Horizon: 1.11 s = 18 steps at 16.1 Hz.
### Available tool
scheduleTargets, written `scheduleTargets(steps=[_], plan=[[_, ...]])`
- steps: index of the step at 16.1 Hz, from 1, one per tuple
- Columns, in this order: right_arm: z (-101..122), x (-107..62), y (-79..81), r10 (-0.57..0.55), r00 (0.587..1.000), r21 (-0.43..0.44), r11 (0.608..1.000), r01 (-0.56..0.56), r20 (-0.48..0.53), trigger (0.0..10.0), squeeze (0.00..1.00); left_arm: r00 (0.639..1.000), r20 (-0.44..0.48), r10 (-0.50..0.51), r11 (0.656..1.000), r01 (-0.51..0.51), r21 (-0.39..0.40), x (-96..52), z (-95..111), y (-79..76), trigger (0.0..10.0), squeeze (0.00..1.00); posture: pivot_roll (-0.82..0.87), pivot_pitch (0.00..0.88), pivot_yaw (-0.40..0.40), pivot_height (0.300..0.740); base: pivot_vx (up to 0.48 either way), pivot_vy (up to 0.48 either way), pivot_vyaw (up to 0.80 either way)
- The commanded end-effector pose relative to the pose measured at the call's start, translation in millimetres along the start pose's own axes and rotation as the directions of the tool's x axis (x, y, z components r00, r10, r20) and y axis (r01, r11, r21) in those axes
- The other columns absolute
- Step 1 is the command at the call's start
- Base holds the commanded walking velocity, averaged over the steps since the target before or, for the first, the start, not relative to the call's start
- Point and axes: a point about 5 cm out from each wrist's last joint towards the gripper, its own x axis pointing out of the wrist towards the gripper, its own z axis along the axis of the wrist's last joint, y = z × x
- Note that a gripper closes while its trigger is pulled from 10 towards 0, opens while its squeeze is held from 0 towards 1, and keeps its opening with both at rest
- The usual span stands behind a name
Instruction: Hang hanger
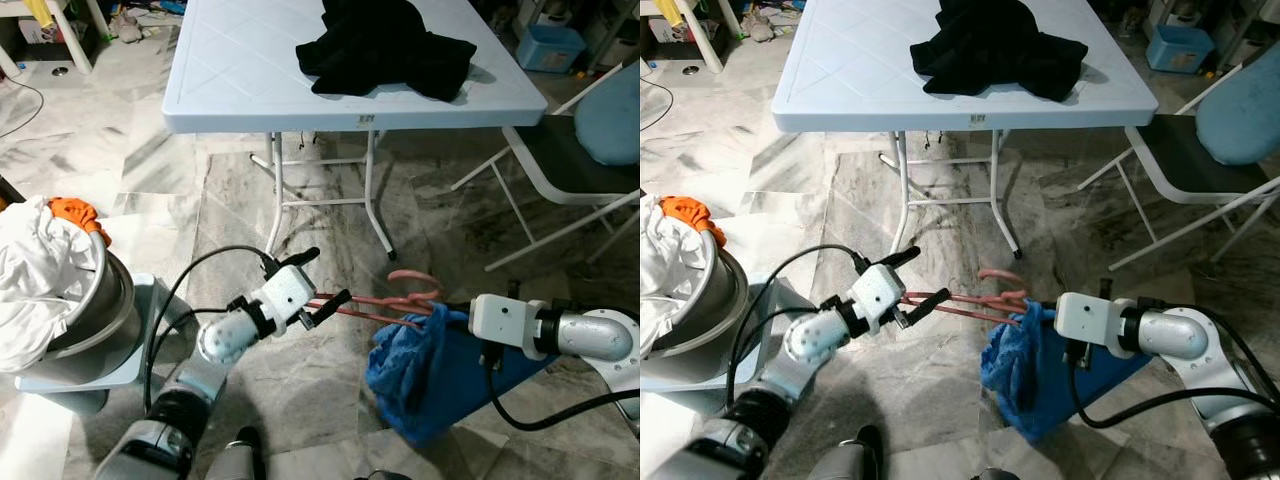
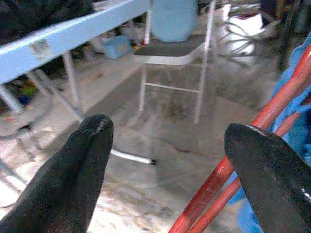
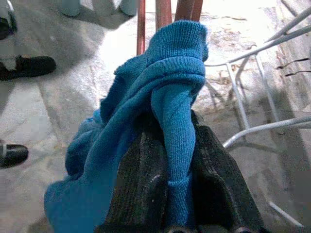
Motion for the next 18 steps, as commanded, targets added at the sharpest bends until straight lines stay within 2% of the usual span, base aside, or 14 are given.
scheduleTargets(steps=[1,4,7,9,10,11,12,15,16,17,18], plan=[[8,2.0,2.5,0.033,0.999,-0.036,0.999,-0.031,0.038,10.0,0.00,0.998,-0.005,-0.066,0.997,0.066,-0.039,1.8,-1,-3.9,10.0,1.00,-0.11,0.218,-0.038,0.740,0.000,0.000,0.00],[4,0.7,2.1,0.028,0.999,-0.036,0.999,-0.027,0.019,10.0,0.00,0.992,0.019,-0.122,0.989,0.123,-0.076,2.8,2,-2.4,10.0,1.00,-0.11,0.217,-0.036,0.740,0.000,0.000,0.00],[-5,0.6,2.9,0.020,1.000,-0.033,0.999,-0.021,-0.015,10.0,0.00,0.983,0.023,-0.183,0.980,0.185,-0.074,2.8,3,-6.3,10.0,1.00,-0.11,0.218,-0.033,0.740,0.000,0.000,0.00],[-3,2.1,1.7,0.024,1.000,-0.035,0.999,-0.024,-0.007,10.0,0.00,0.966,-0.010,-0.259,0.965,0.258,-0.052,-1.1,-2,-13.1,10.0,1.00,-0.11,0.217,-0.034,0.740,0.000,0.000,0.00],[0,3.1,0.2,0.024,1.000,-0.037,0.999,-0.024,0.005,10.0,0.00,0.949,-0.029,-0.314,0.948,0.312,-0.058,-4.1,-6,-17.4,10.0,0.69,-0.10,0.217,-0.035,0.740,0.000,0.000,0.00],[0,2.9,-1.6,0.025,1.000,-0.046,0.999,-0.025,0.006,10.0,0.00,0.935,-0.036,-0.352,0.935,0.349,-0.070,-5.7,-8,-19.8,10.0,0.07,-0.10,0.217,-0.035,0.740,0.000,0.000,0.00],[0,2.4,-3.3,0.023,1.000,-0.049,0.999,-0.022,0.005,10.0,0.00,0.926,-0.041,-0.376,0.925,0.373,-0.066,-6.4,-8,-20.7,10.0,0.00,-0.10,0.217,-0.035,0.740,0.000,0.000,0.00],[0,2.0,-3.9,0.034,0.999,-0.055,0.998,-0.033,0.005,10.0,0.00,0.931,-0.052,-0.361,0.932,0.360,-0.033,-4.6,-6,-15.2,10.0,0.00,-0.11,0.219,-0.039,0.740,0.000,0.000,0.00],[4,1.2,-1.7,0.058,0.998,-0.044,0.997,-0.057,0.027,10.0,0.00,0.932,-0.080,-0.355,0.935,0.355,-0.006,-5.6,-8,-12.8,9.1,0.00,-0.10,0.220,-0.040,0.740,0.000,0.000,0.00],[8,-4.7,3.1,0.129,0.991,-0.023,0.991,-0.129,0.029,10.0,0.00,0.936,-0.111,-0.334,0.942,0.336,0.002,-8.4,-12,-7.4,0.0,0.00,-0.10,0.220,-0.039,0.740,0.000,0.000,0.00],[8,-5.6,3.1,0.133,0.991,-0.023,0.991,-0.133,0.028,10.0,0.00,0.936,-0.113,-0.334,0.942,0.336,0.001,-8.9,-12,-6.9,0.0,0.00,-0.10,0.220,-0.039,0.740,0.000,0.000,0.00]])
